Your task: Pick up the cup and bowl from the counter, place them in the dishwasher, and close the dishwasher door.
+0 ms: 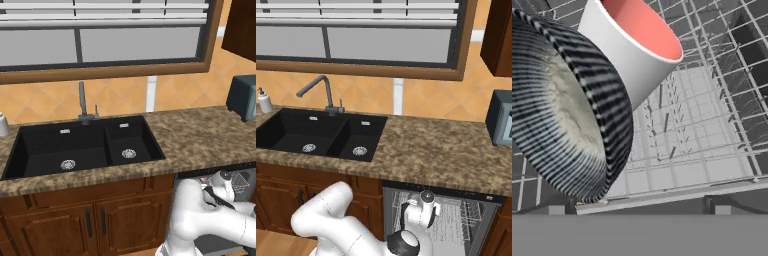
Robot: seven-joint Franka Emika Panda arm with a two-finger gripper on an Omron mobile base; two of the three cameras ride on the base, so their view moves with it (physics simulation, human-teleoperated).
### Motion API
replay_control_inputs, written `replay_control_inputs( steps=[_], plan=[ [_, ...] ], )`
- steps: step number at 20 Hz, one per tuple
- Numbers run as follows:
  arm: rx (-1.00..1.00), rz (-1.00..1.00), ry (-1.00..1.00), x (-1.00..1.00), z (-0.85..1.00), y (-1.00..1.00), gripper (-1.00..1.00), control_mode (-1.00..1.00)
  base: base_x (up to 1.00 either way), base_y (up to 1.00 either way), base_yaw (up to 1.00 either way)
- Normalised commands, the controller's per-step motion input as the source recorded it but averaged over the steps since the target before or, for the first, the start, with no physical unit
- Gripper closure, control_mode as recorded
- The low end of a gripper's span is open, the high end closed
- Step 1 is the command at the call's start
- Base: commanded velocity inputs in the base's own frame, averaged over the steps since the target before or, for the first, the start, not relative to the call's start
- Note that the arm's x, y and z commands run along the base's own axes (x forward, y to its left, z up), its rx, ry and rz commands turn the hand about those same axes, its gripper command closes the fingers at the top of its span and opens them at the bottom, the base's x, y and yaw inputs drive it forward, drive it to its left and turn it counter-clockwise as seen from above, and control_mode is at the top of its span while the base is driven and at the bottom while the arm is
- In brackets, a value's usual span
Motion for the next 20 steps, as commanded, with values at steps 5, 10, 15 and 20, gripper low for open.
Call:
replay_control_inputs(
  steps=[5, 10, 15, 20],
  plan=[
    [0.03, 0.0, -0.14, 0.29, -0.14, -0.22, -1.0, -1.0, 0.0, 0.0, 0.0],
    [0.14, 0.0, -0.25, -0.97, 0.12, -0.68, -1.0, -1.0, 0.0, 0.0, 0.0],
    [0.03, 0.0, -0.02, -1.0, 0.92, -0.44, -1.0, -1.0, 0.0, 0.0, 0.0],
    [0.0, 0.0, 0.11, -1.0, 1.0, -0.08, -1.0, -1.0, 0.0, 0.0, 0.0]
  ],
)
